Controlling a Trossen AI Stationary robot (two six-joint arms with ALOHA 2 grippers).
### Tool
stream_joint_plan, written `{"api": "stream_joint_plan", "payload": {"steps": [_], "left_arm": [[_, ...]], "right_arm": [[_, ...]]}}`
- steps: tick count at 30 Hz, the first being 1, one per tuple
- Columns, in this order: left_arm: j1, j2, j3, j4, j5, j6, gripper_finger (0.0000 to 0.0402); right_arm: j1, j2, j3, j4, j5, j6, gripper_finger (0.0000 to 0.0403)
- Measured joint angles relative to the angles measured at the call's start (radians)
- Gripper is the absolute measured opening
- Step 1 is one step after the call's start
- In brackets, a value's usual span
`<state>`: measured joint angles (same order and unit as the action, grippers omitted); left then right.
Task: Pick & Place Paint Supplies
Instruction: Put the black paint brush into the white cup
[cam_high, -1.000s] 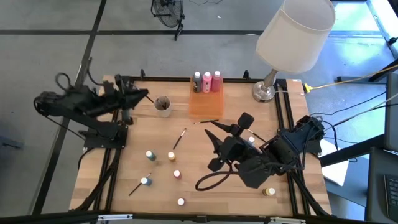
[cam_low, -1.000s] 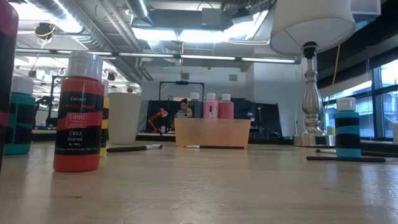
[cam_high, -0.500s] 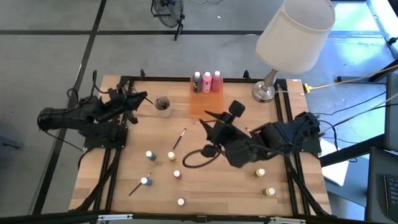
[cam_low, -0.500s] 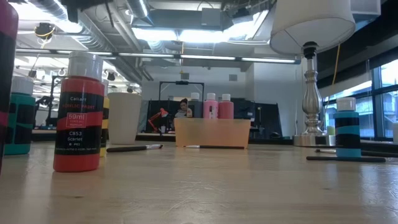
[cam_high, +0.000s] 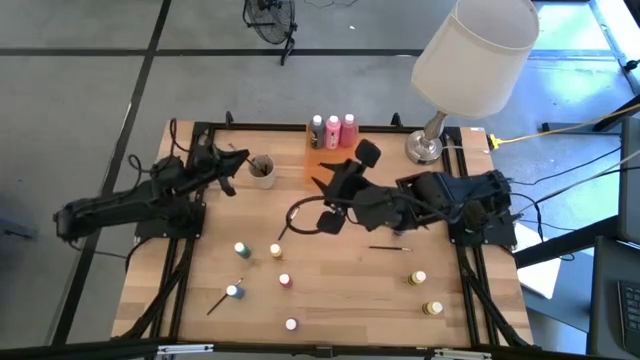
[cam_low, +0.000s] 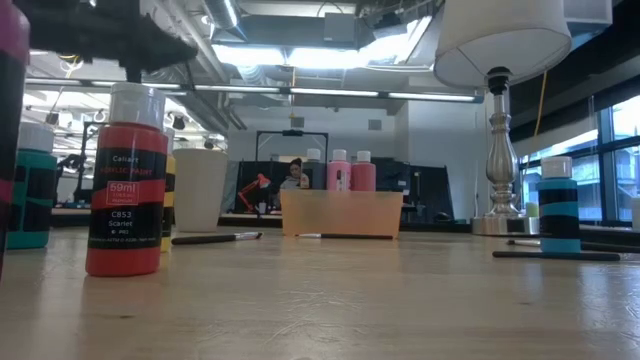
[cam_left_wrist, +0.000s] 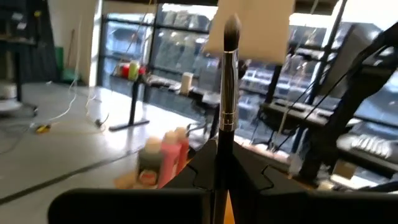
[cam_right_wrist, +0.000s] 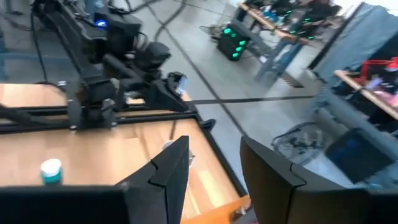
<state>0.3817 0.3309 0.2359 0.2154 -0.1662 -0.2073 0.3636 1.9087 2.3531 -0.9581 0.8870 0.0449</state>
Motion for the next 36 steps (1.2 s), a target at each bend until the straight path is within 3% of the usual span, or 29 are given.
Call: {"api": "stream_joint_plan", "payload": {"steps": [6, 14, 36], "left_arm": [[0.164, 0.001, -0.077, -0.039, 0.137, -0.077, 0.0017], [0.306, 0.0, -0.126, 0.038, 0.266, -0.066, 0.0017], [0.34, 0.24, -0.136, 0.131, 0.365, -0.007, 0.0017]], "right_arm": [[-0.025, 0.0, 0.0, -0.011, -0.104, 0.001, 0.0146], [-0.059, 0.0, 0.0, -0.014, -0.127, -0.005, 0.0146], [-0.147, 0.0, 0.0, -0.037, -0.271, 0.018, 0.0146]]}}
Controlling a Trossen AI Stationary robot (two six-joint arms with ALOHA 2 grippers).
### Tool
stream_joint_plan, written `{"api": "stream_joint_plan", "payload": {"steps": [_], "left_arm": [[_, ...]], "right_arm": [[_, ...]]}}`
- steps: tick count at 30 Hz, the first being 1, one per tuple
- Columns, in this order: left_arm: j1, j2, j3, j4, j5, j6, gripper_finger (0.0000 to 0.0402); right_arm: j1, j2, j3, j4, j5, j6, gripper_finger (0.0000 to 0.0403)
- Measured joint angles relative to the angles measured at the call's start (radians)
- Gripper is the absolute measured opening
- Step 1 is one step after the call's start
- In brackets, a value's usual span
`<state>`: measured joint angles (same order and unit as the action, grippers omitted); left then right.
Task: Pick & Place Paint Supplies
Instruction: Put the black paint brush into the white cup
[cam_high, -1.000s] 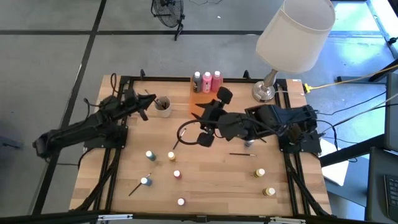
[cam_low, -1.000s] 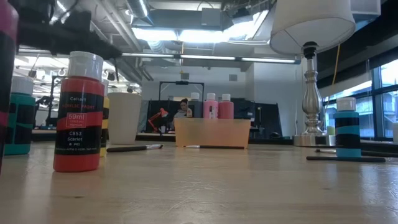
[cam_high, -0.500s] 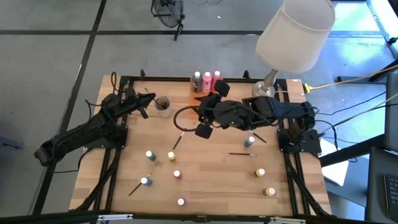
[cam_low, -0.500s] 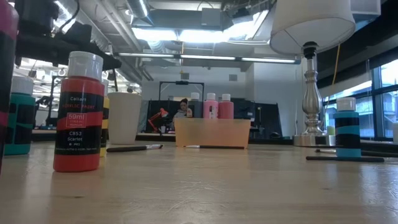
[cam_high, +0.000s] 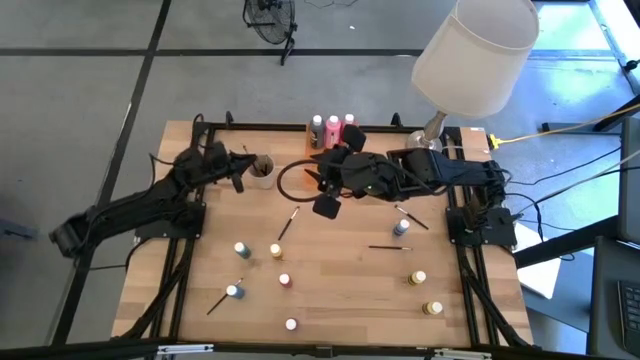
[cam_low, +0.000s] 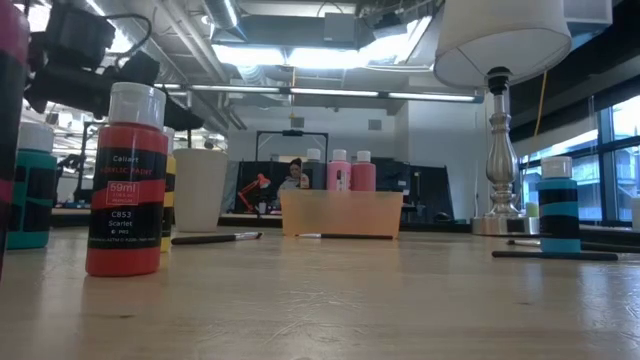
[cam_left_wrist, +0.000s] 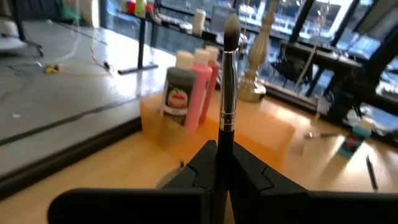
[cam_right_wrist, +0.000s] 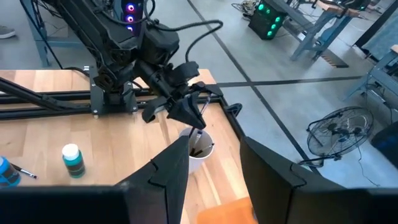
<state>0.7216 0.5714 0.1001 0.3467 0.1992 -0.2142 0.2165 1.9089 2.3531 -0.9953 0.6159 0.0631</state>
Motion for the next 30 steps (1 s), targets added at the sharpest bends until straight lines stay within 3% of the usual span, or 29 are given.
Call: {"api": "stream_joint_plan", "payload": {"steps": [9, 30], "left_arm": [[0.0, 0.093, 0.0, 0.105, 0.006, 0.0, 0.0017], [0.0, 0.16, 0.0, 0.106, 0.031, 0.011, 0.0017]], "right_arm": [[0.0, 0.0, 0.0, 0.004, 0.0, 0.0, 0.0146], [0.001, 0.0, 0.0, -0.012, 0.0, 0.036, 0.0146]]}}
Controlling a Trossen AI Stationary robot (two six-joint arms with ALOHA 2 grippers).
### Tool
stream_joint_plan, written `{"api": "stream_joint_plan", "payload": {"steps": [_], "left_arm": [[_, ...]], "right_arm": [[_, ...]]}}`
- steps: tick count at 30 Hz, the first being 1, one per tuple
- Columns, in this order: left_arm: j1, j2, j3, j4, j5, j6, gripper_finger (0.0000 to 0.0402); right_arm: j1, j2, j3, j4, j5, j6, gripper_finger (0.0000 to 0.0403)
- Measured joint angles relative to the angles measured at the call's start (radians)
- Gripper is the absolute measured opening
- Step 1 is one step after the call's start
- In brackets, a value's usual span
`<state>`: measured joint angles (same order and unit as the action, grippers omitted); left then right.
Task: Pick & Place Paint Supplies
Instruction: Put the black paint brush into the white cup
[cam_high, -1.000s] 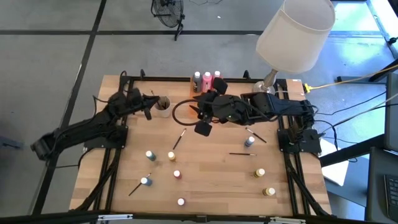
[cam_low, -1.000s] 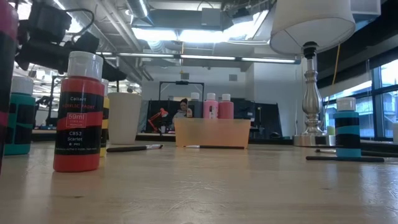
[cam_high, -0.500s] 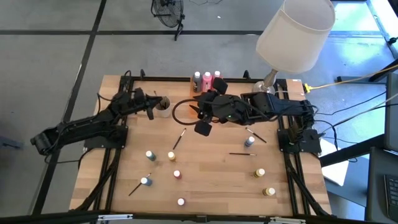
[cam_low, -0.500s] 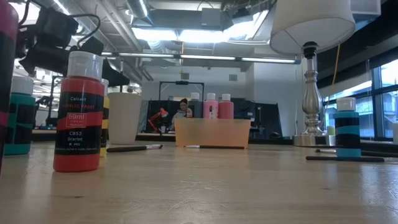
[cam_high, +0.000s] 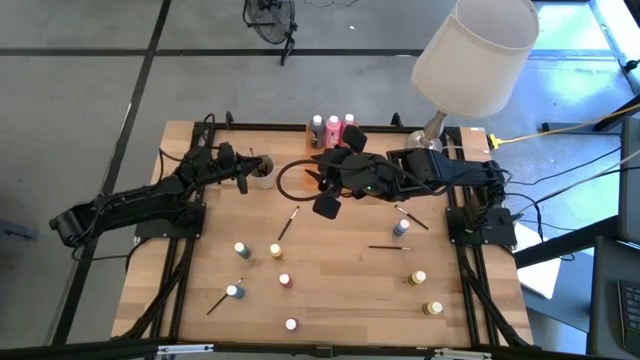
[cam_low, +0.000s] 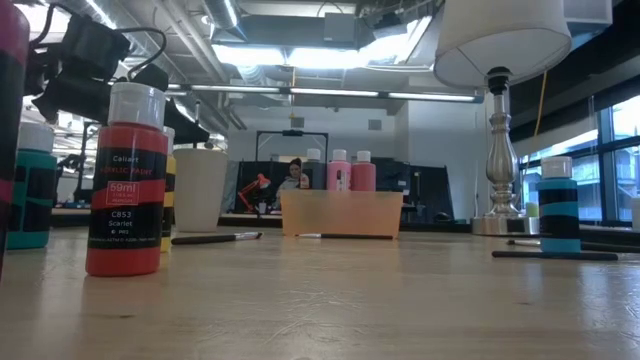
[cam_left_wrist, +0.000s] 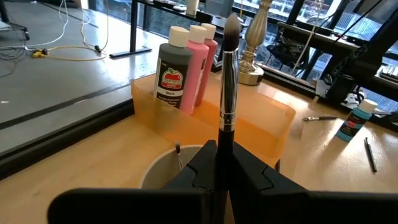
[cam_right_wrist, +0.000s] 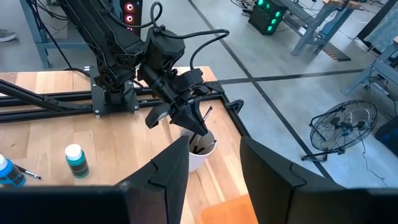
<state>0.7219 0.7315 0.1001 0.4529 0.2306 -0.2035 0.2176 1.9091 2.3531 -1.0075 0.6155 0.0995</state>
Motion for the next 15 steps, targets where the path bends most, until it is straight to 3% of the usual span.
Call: {"api": "stream_joint_plan", "payload": {"steps": [15], "left_arm": [[0.0, 0.0, 0.0, 0.0, -0.025, -0.018, 0.0044]], "right_arm": [[0.0, 0.0, 0.0, -0.012, -0.001, -0.01, 0.0146]]}}
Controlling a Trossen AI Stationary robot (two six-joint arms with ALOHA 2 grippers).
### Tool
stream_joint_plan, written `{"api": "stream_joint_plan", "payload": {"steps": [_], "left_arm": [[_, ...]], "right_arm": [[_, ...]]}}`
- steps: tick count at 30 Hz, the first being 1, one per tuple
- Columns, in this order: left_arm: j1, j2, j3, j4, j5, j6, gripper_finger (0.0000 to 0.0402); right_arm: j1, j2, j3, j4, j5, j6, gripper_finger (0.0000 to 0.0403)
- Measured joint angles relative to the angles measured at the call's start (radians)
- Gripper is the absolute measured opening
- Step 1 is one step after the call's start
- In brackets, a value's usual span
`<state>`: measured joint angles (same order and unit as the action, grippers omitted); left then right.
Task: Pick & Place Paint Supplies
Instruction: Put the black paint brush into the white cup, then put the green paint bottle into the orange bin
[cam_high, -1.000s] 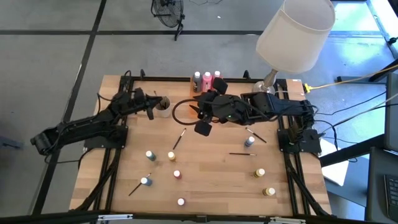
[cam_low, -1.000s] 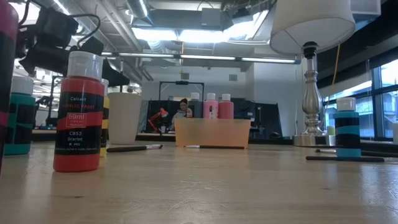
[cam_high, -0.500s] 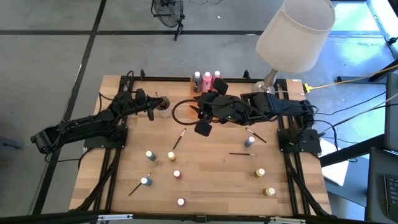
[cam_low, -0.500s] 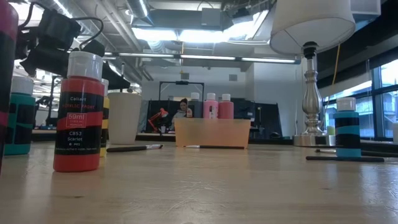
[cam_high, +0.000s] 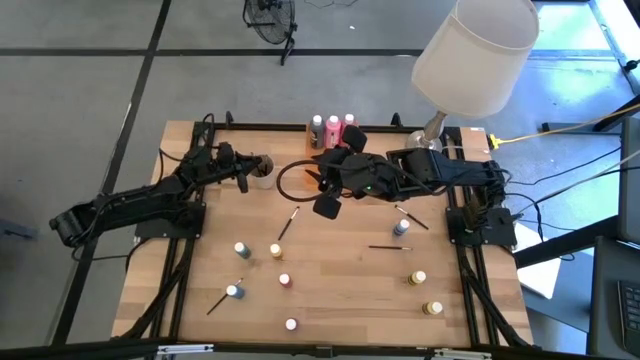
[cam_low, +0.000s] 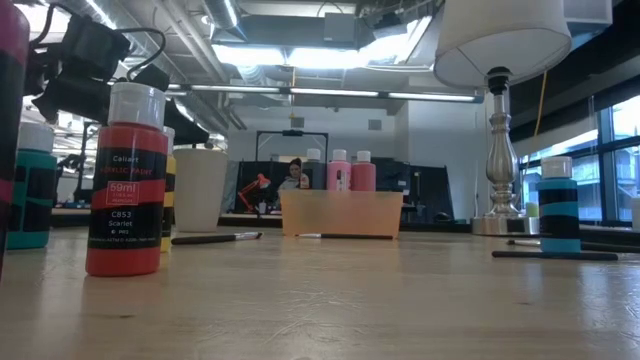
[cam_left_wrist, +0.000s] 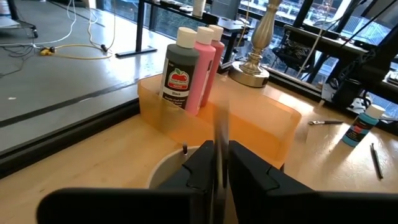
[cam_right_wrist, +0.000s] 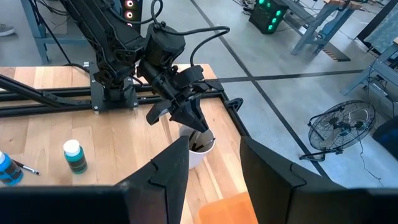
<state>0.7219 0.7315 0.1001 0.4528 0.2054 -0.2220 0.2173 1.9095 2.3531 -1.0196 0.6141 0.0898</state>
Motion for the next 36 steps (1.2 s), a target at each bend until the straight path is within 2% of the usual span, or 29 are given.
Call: {"api": "stream_joint_plan", "payload": {"steps": [12, 16, 21, 30, 33, 36], "left_arm": [[0.0, 0.0, 0.0, 0.013, -0.005, -0.002, 0.0132], [0.0, 0.0, 0.0, 0.127, -0.011, -0.036, 0.0149], [0.0, 0.0, 0.002, 0.287, 0.01, -0.081, 0.0152], [-0.019, -0.004, 0.083, 0.314, 0.3, -0.331, 0.0152], [-0.055, -0.007, 0.159, 0.309, 0.43, -0.349, 0.0152], [-0.104, -0.014, 0.251, 0.287, 0.473, -0.343, 0.0152]], "right_arm": [[0.0, 0.0, 0.0, -0.013, -0.001, 0.003, 0.0146], [0.0, 0.0, 0.0, -0.017, -0.001, 0.003, 0.0143], [0.0, 0.0, 0.0, -0.026, 0.0, 0.006, 0.014], [0.0, 0.0, 0.0, -0.04, -0.027, 0.027, 0.014], [0.0, 0.0, 0.0, -0.04, -0.043, 0.033, 0.014], [0.0, 0.0, 0.0, -0.04, -0.053, 0.05, 0.014]]}}
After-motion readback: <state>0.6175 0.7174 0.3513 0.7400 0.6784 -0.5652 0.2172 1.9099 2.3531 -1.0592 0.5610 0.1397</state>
